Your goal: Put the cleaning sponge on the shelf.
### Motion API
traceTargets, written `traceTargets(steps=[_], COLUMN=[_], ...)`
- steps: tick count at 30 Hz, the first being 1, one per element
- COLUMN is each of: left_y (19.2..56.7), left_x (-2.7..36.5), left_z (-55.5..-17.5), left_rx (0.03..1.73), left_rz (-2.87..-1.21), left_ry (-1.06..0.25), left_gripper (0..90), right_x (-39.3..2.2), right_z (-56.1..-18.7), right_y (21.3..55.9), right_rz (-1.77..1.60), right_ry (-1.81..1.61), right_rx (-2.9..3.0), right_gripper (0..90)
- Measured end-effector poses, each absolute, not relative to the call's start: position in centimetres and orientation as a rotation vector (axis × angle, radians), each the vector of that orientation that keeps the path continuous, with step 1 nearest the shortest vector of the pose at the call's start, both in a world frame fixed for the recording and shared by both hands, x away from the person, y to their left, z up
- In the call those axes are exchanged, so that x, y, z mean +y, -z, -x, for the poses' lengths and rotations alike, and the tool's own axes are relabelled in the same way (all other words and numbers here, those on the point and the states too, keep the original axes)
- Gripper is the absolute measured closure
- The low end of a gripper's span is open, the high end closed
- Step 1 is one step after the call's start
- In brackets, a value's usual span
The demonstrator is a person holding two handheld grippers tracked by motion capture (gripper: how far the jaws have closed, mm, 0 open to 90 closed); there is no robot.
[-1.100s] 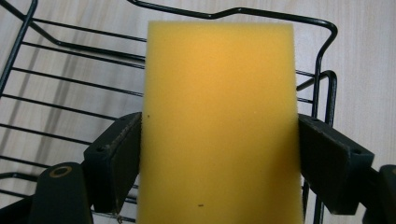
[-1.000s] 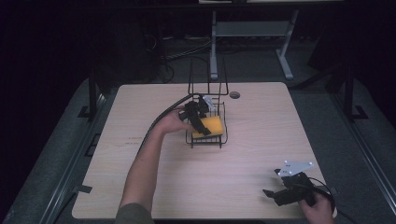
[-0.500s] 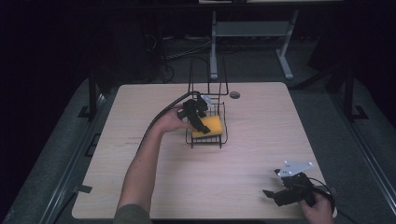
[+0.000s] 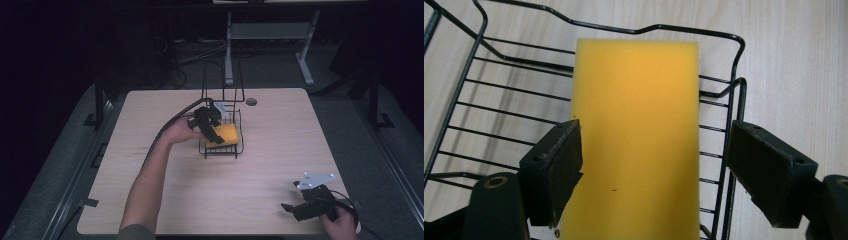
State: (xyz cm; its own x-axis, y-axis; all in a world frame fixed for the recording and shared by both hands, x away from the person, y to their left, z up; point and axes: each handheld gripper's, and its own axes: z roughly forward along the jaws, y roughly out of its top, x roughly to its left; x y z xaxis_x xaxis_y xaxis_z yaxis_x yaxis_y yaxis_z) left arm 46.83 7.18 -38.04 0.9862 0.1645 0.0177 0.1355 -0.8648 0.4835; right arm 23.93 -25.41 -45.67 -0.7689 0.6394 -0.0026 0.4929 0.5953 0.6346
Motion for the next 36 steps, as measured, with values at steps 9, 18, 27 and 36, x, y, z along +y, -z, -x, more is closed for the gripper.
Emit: traceTargets(steps=[9, 18, 27, 36], left_y=[38.0, 38.1, 38.0, 37.5], left_x=[8.2, 9.2, 10.0, 10.2], left_z=[-45.9, -44.8, -43.5, -42.1], left_rx=[0.232, 0.238, 0.223, 0.196], left_rz=[-2.602, -2.585, -2.577, -2.579], left_ry=[-0.104, -0.118, -0.125, -0.143], left_gripper=[22.5, 22.4, 22.4, 22.4], right_x=[-25.1, -24.8, -24.8, -25.1], right_z=[-24.0, -24.0, -24.0, -24.1], right_y=[45.7, 45.7, 45.6, 45.5], right_rz=[-0.923, -0.914, -0.914, -0.918], right_ry=[-0.923, -0.922, -0.921, -0.913], right_rx=[2.601, 2.602, 2.598, 2.592], right_gripper=[13.7, 13.7, 13.7, 13.7])
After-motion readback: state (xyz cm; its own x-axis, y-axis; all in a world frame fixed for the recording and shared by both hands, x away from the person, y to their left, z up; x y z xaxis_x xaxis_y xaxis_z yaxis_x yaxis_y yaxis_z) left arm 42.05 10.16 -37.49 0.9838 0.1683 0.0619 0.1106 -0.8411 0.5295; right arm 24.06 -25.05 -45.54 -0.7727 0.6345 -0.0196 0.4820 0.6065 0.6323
